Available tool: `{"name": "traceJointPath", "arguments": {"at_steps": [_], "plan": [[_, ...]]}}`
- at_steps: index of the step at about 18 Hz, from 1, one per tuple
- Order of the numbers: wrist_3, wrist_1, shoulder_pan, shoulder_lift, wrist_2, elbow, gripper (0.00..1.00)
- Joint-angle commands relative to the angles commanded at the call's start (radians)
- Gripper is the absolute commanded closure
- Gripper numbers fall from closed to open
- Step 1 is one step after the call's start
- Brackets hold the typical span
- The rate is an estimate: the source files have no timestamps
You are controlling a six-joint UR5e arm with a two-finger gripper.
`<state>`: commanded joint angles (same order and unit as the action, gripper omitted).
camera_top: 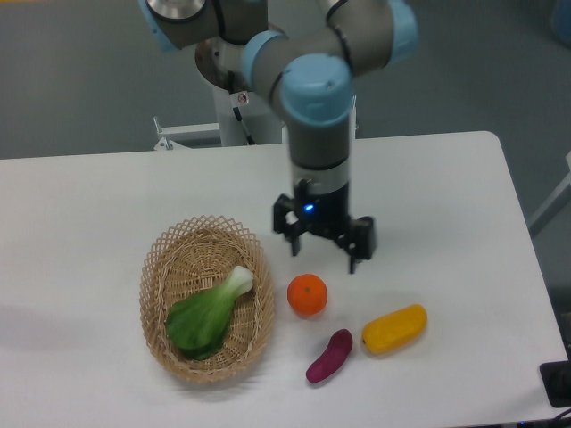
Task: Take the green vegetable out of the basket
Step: 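Move the open gripper over the bok choy stem in the basket, then lower the gripper and close it on the bok choy stem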
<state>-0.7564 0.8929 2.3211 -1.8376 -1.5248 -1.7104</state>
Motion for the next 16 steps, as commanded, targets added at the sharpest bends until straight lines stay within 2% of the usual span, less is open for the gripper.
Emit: {"name": "traceJointPath", "arguments": {"at_steps": [2, 5, 8, 11, 16], "plan": [[0.048, -0.009, -0.038, -0.012, 0.002, -0.027, 0.00], [0.032, -0.012, -0.060, -0.032, -0.014, -0.090, 0.00], [-0.032, -0.017, -0.103, -0.058, -0.015, -0.089, 0.00], [-0.087, -0.017, -0.117, -0.069, -0.018, -0.117, 0.00], [-0.083, -0.017, -0.137, -0.104, -0.035, -0.120, 0.00]]}}
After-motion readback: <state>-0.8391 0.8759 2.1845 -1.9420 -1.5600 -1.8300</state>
